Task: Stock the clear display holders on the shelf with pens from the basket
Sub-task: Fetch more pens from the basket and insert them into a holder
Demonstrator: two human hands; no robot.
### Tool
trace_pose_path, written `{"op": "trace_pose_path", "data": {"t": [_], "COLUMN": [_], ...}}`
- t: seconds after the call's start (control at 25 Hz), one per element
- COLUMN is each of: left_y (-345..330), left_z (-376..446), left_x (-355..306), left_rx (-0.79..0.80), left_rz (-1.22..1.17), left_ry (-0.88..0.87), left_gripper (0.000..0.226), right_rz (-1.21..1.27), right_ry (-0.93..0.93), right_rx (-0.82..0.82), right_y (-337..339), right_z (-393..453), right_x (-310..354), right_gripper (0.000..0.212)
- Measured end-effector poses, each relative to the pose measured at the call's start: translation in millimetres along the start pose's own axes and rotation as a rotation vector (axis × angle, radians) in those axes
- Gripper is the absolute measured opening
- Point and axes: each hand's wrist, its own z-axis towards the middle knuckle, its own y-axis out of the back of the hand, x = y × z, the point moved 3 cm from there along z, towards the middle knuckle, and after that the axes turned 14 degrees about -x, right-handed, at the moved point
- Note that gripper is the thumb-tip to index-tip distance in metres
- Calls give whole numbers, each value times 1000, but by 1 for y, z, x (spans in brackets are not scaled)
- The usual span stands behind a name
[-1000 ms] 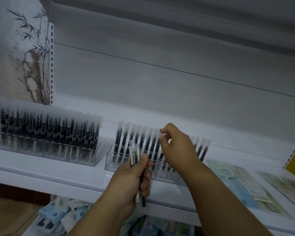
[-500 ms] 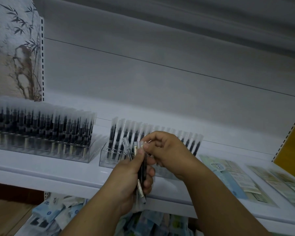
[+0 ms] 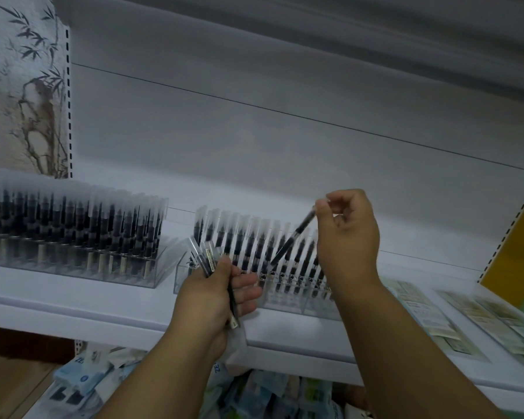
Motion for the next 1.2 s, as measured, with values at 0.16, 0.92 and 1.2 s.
{"op": "trace_pose_path", "data": {"t": [0.16,0.92,1.2], "left_y": [1,-13,-7], "left_z": [4,5,10], "left_x": [0,1,9], "left_rx": [-25,6,-90], "left_rz": [9,-296,-20], "left_ry": [-37,30,-154], "left_gripper": [30,28,21], "right_rz": [-102,-57,-307], "right_ry": [185,-273,-52], "right_rx": [60,930,862], "right_y": [-11,-9,4], "right_z": [-4,-57,-46], "right_x": [-2,-23,-22], "right_gripper": [2,23,18]}}
